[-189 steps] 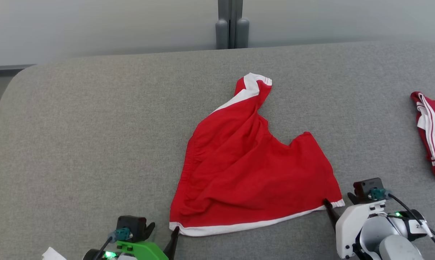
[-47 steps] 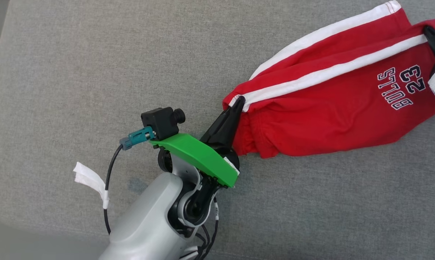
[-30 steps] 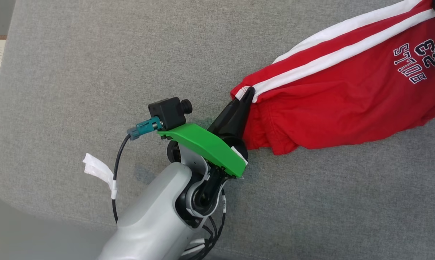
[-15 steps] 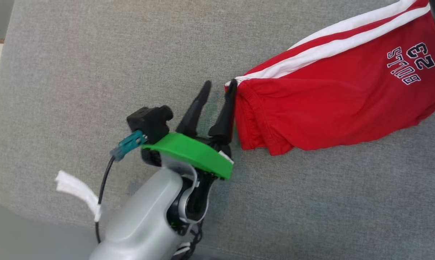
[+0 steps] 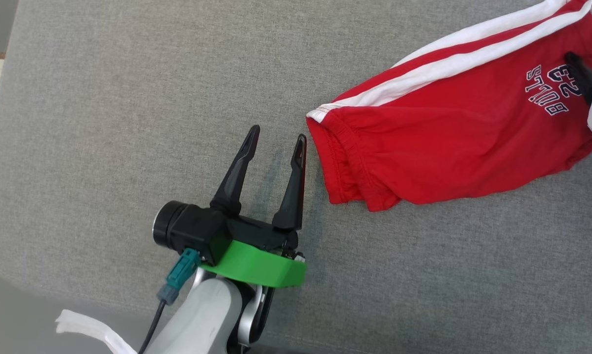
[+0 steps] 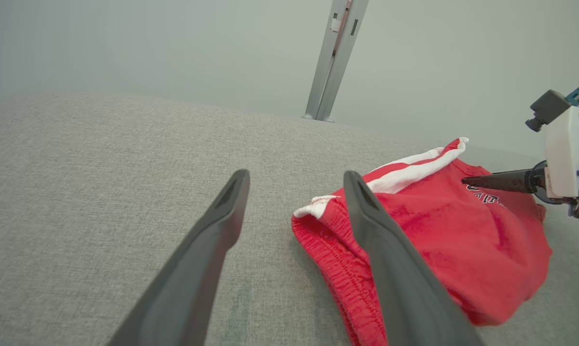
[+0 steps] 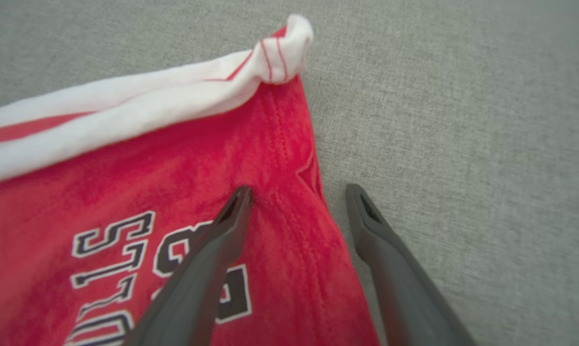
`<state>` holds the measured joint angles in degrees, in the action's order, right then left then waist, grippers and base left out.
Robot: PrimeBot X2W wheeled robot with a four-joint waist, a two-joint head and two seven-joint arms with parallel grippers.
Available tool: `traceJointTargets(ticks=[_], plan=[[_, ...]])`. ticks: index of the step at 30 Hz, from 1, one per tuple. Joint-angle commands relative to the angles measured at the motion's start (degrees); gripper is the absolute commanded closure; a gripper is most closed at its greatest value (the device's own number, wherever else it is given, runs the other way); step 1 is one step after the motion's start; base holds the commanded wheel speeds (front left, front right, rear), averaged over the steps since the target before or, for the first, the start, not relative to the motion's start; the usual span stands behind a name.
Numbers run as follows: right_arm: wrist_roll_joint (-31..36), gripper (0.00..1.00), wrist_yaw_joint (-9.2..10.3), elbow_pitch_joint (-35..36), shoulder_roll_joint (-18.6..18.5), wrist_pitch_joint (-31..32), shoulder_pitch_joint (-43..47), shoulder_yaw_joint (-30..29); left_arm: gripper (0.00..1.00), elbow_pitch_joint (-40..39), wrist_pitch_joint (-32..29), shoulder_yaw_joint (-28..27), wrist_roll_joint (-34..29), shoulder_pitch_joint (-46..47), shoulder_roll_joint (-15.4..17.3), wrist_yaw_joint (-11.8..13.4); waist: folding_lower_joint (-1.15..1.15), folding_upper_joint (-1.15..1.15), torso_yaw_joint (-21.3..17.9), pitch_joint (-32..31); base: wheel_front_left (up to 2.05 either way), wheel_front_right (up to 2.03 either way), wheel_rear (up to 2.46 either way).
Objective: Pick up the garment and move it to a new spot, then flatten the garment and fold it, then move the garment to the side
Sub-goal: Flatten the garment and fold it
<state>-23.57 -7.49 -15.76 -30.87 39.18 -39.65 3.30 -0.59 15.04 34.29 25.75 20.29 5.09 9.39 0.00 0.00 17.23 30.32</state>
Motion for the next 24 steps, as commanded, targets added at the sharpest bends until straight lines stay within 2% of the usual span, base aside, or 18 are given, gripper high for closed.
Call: traceJointTargets(ticks=[1,2,3,4,5,8,14,19,24], plan=[[-0.7,0.00,-0.01,-2.1,1.1,1.7,1.4,1.6,0.00,0.3,0.2,-0.7,-1.3,-0.9,-0.4,-0.8,0.00,0.00,0.4,-0.1,0.00,0.00,0.00],[-1.5,0.53,-0.02,-2.4,1.7,1.8,1.5,2.1,0.00,0.5,0.2,-1.2,-2.2,-1.3,-0.7,-1.3,0.00,0.00,0.5,-0.3,0.00,0.00,0.00],[-2.7,0.95,-0.03,-2.4,2.3,1.4,1.6,2.5,0.00,0.8,0.2,-1.6,-2.9,-1.8,-1.0,-1.7,0.00,0.00,0.5,-0.5,0.00,0.00,0.00],[-4.9,0.95,-0.16,-2.2,3.1,1.7,2.1,3.7,0.00,1.1,0.2,-2.2,-3.5,-2.3,-1.3,-2.1,0.00,0.00,0.4,-0.9,0.00,0.00,0.00],[-6.5,1.00,-0.18,-2.0,3.5,1.8,2.5,4.2,0.00,1.3,0.2,-2.7,-3.9,-2.6,-1.5,-2.4,0.00,0.00,0.2,-1.2,0.00,0.00,0.00],[-9.9,1.00,-0.15,-1.4,3.3,-0.9,3.5,4.4,0.00,1.8,0.2,-4.4,-5.4,-3.9,-1.7,-3.3,0.00,0.00,-1.2,-2.9,0.00,0.00,0.00],[-13.8,1.00,0.05,-2.1,4.1,-8.3,5.2,0.3,0.00,2.2,0.2,-8.5,-8.9,-7.9,-1.9,-5.4,0.00,0.00,-6.3,-7.1,0.00,0.00,0.00],[-14.4,1.00,0.05,-4.6,2.0,-13.0,8.6,-4.6,0.00,2.8,0.2,-11.2,-11.2,-11.9,-1.9,-7.8,0.00,0.00,-8.8,-10.5,0.00,0.00,0.00],[-14.0,1.00,0.04,-4.5,-1.2,-16.4,10.4,-8.3,0.00,2.8,0.2,-12.9,-11.4,-14.7,-2.0,-8.8,0.00,0.00,-9.1,-11.9,0.00,0.00,0.00]])
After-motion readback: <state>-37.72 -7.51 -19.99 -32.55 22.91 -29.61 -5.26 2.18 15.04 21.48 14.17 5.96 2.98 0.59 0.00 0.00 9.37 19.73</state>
